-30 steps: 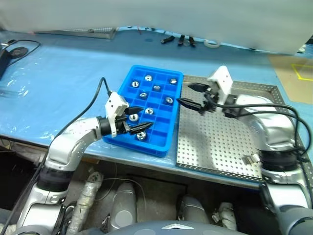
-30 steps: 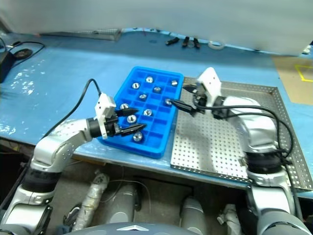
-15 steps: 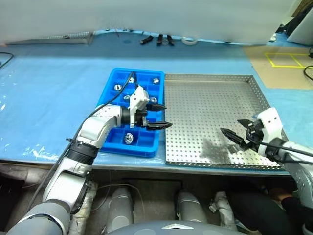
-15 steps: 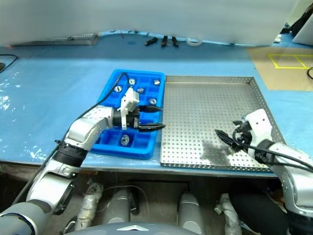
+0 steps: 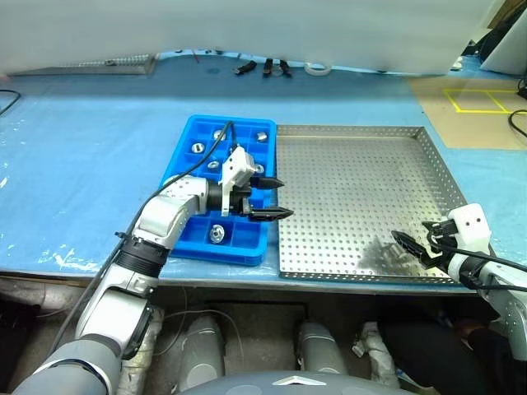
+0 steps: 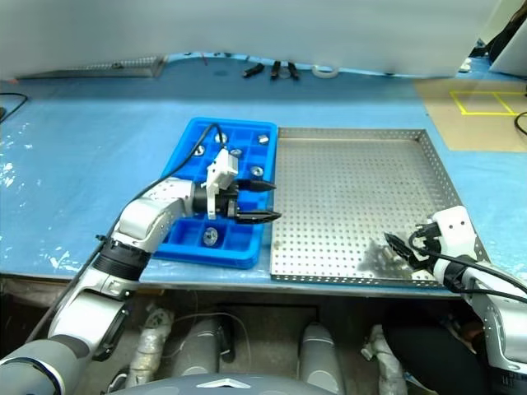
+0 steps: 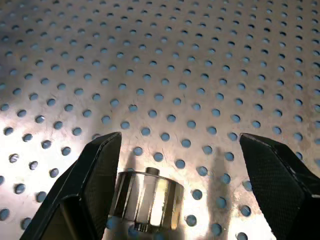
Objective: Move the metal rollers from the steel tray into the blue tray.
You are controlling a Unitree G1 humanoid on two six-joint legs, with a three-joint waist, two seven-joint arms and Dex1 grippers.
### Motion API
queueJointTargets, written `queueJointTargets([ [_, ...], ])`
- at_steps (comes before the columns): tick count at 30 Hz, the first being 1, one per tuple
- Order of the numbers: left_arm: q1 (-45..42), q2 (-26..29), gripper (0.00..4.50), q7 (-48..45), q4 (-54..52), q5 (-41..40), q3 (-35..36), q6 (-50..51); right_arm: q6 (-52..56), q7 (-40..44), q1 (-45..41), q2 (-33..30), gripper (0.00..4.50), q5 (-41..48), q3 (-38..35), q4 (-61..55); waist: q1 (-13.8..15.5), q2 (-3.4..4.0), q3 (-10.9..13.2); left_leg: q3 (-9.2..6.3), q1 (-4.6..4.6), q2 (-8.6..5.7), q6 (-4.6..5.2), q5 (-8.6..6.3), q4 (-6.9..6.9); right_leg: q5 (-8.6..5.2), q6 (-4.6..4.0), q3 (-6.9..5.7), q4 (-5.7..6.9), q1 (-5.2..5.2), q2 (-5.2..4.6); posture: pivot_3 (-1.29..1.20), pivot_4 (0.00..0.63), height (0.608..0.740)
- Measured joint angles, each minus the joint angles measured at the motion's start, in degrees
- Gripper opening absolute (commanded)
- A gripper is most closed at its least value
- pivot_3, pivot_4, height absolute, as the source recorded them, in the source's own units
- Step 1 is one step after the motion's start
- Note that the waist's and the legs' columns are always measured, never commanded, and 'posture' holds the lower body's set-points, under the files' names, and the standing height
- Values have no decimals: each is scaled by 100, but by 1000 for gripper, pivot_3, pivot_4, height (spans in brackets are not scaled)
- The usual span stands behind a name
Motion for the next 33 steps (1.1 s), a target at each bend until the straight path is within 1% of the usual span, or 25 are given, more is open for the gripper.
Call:
queueJointTargets([
  [3,34,6,4052,89,-127,-6,6,89,-116,56,-77,-36,3965,-65,155,173,1,0,0,0,2,1,1,0,0,0,0,-2,0,2,0,-280,150,740],
  [10,122,84,4052,147,-267,-27,22,214,-128,219,-173,-94,3965,-50,437,73,7,1,-1,0,14,1,0,0,0,0,0,-1,2,13,0,-269,150,740],
  [16,143,101,4052,227,-320,-29,62,241,-156,219,-122,-151,3965,-93,430,178,45,2,-1,0,14,1,0,0,0,0,0,-2,1,14,-1,-267,150,740],
  [21,147,101,4052,267,-385,-29,62,259,-384,177,-88,-262,3965,-202,348,567,41,2,-1,0,14,1,0,-1,0,0,0,-2,1,14,-1,-266,150,740],
  [28,150,79,4052,290,-374,-18,61,236,-459,147,-13,-381,3965,-256,308,600,38,2,-1,0,14,1,0,-1,0,-1,1,-2,-1,14,-1,-263,150,740],
  [33,151,36,4052,291,-286,21,60,121,-479,232,28,-592,3965,-280,303,699,42,1,-1,0,14,1,0,-1,0,-1,1,-2,-2,14,-2,-260,150,740],
])
